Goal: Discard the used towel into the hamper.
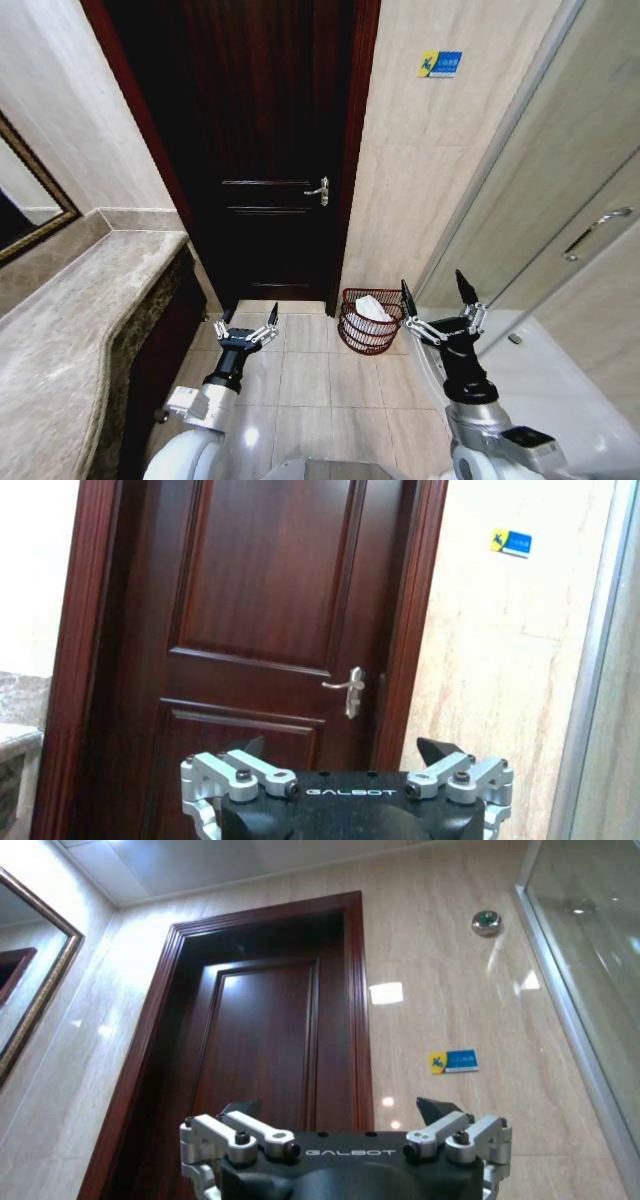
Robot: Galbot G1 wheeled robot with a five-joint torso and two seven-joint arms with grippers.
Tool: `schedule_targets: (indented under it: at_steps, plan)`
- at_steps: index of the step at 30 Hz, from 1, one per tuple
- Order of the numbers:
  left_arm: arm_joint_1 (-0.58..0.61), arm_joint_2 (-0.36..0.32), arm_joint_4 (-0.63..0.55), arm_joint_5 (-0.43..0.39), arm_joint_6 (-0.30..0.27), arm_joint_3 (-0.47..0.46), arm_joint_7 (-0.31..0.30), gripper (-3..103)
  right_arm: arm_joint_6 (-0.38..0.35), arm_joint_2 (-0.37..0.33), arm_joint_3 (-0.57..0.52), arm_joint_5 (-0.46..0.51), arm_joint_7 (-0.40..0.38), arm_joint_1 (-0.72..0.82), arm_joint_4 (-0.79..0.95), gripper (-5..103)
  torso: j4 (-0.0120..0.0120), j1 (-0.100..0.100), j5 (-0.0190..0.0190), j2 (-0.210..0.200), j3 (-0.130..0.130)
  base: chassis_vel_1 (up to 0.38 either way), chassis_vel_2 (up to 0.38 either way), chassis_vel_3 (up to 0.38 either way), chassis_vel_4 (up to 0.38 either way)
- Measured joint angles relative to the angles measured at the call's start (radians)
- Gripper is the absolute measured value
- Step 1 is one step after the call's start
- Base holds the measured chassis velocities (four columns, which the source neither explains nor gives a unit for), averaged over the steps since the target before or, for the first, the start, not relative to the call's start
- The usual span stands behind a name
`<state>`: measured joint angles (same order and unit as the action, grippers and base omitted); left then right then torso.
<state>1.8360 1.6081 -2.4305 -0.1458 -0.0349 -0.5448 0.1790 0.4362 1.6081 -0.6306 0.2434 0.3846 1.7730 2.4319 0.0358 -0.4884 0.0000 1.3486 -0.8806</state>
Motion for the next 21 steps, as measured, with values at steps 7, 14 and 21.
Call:
schedule_targets:
  at_steps: [7, 14, 21]
  plan:
    - [0.000, 0.000, 0.000, 0.000, 0.000, 0.000, 0.000, 100, 0.000, 0.000, -0.001, 0.005, 0.000, -0.007, -0.004, 100, 0.0000, -0.001, -0.0001, 0.000, 0.000, 0.000, 0.000, 0.000, 0.000]
    - [0.000, 0.000, 0.000, 0.000, 0.000, 0.000, 0.000, 100, 0.006, 0.000, -0.014, 0.024, -0.010, -0.014, -0.004, 100, 0.0000, 0.000, -0.0001, 0.000, 0.000, 0.000, 0.000, 0.000, 0.000]
    - [0.000, 0.000, 0.000, 0.000, 0.000, 0.000, 0.000, 100, 0.004, 0.000, -0.019, 0.028, -0.020, -0.013, -0.003, 100, 0.0001, 0.004, -0.0001, -0.011, 0.005, -0.008, -0.015, -0.011, -0.011]
